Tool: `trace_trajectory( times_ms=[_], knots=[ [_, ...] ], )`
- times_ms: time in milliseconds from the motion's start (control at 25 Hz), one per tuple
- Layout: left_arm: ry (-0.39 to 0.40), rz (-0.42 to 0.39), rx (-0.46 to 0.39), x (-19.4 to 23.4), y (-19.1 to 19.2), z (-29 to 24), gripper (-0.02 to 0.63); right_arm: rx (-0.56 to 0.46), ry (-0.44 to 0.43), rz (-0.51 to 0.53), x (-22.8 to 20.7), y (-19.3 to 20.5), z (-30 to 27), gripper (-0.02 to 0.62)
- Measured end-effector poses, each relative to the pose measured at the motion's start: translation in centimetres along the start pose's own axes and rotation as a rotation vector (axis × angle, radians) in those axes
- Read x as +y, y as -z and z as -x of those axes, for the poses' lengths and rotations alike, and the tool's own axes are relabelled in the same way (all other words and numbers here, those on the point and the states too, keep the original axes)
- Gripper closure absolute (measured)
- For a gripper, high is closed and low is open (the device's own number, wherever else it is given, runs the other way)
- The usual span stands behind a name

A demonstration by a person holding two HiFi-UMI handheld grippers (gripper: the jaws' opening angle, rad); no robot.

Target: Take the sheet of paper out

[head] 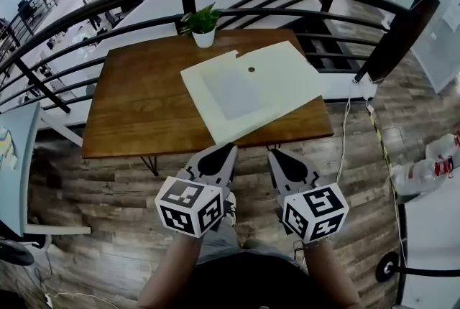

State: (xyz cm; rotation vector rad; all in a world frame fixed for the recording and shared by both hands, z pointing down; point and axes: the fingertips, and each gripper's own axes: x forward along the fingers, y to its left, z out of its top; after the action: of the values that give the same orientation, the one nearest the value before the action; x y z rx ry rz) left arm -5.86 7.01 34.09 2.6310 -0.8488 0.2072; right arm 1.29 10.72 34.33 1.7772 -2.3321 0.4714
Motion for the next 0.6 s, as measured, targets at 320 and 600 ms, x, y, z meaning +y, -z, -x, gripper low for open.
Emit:
trace_trajectory(
  times_ms=[320, 600],
  knots=[
    [0.055, -0.013, 0.012, 5.4, -4.2, -6.2, 0.584, 0.003, 0.040, -0.005, -2.9, -3.5, -7.4, 0.569],
    [0.092, -0.028, 0.033, 8.5, -6.2, -10.0, 0.584, -0.006, 0.079, -0.027, -5.2, -5.3, -11.8, 0.569]
  ],
)
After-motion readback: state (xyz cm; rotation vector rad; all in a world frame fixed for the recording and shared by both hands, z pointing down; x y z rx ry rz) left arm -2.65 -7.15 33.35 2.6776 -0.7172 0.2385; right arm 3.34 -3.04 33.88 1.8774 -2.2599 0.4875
